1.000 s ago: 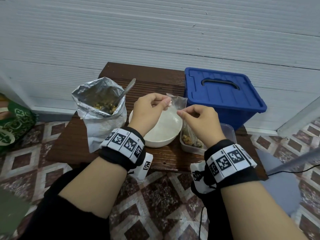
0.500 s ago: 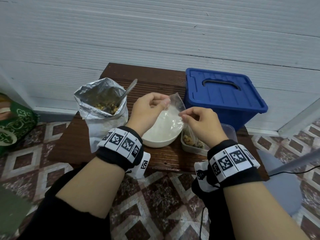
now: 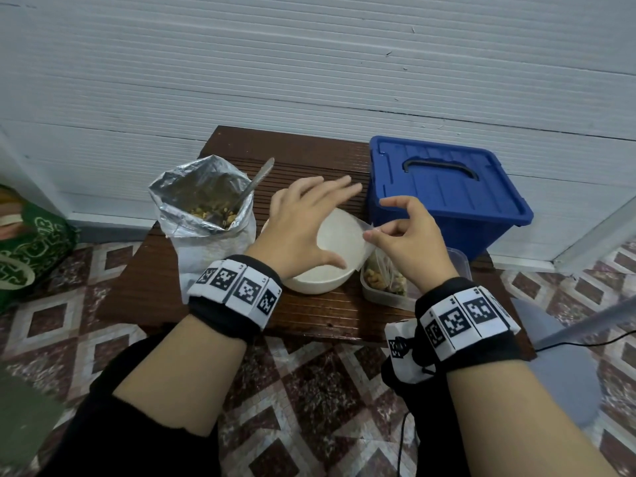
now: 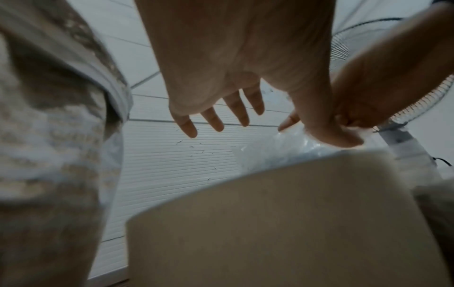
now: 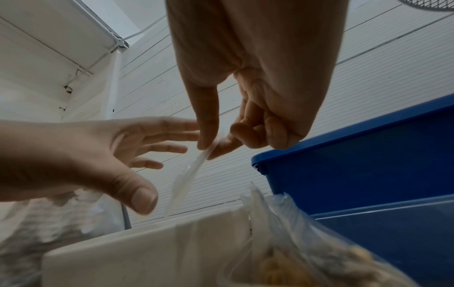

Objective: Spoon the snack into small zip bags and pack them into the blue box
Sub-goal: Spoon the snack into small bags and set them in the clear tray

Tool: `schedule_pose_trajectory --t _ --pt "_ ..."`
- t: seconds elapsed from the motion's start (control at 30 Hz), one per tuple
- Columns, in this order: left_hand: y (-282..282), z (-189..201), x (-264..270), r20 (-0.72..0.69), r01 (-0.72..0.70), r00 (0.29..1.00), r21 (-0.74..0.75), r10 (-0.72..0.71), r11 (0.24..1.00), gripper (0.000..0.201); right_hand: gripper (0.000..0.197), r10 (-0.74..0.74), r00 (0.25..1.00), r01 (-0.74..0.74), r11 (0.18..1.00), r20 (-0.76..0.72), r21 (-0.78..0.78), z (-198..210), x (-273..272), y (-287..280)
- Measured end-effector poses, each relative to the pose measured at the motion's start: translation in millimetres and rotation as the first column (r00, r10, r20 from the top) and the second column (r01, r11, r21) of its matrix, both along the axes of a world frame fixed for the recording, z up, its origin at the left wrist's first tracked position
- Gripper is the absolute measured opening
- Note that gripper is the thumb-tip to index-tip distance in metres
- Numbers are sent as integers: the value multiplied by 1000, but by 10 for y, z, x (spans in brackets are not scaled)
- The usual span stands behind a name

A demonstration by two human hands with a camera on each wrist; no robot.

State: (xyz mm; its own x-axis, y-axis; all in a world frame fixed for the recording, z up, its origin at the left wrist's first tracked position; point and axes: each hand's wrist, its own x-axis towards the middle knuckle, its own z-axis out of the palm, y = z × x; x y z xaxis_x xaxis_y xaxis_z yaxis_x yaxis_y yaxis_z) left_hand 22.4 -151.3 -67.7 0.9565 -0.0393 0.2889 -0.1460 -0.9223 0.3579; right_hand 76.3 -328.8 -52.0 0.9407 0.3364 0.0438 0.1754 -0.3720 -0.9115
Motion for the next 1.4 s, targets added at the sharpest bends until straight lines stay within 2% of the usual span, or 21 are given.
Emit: schedule_pose_trajectory --t 0.07,0.27,0.4,0.73,0.87,1.07,1.13,1.23,1.37,1.4 --pt "-12 -36 -7 32 69 997 54 -71 996 104 49 9 1000 -9 1000 -26 13 5 -9 6" --pt "-37 -155 29 165 131 978 3 -130 991 77 51 -10 997 16 997 -80 74 12 -16 16" --pt "-53 -166 37 189 143 973 -26 -135 989 69 48 -7 996 16 995 -90 97 27 -12 9" --pt "-73 -136 25 253 79 967 -201 -26 976 46 20 -33 993 47 991 -111 127 36 5 28" --pt "-48 -124 37 270 80 963 -250 -10 965 40 25 -48 993 63 987 -106 149 29 13 42" --pt "-7 -19 -66 307 56 949 -379 69 924 41 26 -70 997 75 988 -38 138 55 2 101" --pt "8 93 -137 341 61 934 -452 109 890 35 25 -78 997 78 985 -7 154 103 4 151" --pt "60 302 -274 386 76 900 -594 201 801 30 26 -65 998 60 974 17 217 226 -4 279" --pt "202 574 -478 354 117 874 -819 333 562 36 37 41 999 -40 970 2 239 377 -75 588" --pt "265 623 -524 349 119 864 -843 364 524 35 41 81 997 -74 969 -18 236 414 -110 676"
